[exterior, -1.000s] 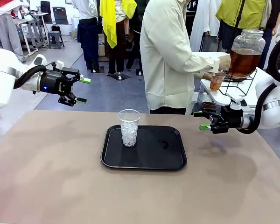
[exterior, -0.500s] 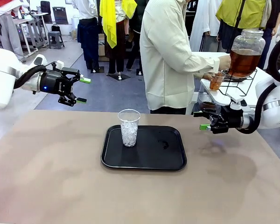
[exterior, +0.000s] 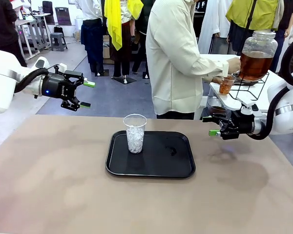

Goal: Pour the drink into the iced cup.
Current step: Pick up the iced cup indicated by the human and present it to them.

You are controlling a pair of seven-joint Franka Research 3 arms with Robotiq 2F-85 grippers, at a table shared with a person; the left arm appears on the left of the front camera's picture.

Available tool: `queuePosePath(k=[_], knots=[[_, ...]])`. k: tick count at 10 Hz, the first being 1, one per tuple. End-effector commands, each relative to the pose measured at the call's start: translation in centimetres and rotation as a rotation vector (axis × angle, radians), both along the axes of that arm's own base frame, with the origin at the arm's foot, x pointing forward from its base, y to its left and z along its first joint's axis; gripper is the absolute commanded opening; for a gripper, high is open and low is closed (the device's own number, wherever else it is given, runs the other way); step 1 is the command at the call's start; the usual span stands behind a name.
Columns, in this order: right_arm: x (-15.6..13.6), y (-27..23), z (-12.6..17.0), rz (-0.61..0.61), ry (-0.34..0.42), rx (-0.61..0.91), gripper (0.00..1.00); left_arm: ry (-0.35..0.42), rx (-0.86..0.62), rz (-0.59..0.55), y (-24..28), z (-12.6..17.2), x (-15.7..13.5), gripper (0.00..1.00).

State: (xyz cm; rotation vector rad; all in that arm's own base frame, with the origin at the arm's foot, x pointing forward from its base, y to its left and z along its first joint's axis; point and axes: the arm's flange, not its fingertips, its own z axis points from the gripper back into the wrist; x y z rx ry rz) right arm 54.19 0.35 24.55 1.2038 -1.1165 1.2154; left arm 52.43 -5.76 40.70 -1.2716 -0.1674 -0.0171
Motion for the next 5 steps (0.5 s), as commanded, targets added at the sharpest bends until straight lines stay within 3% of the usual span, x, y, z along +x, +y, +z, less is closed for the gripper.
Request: queuePosePath(k=[1,5], knots=[[0.06,0.20,0.25,0.002,0.004,-0.003,1.00,-0.004,-0.001,-0.001,0.01,0.12,0.01,1.00],[0.06,0.20,0.25,0.002,0.004,-0.003,1.00,-0.004,-0.001,-0.001,0.01,0.12,0.01,1.00]])
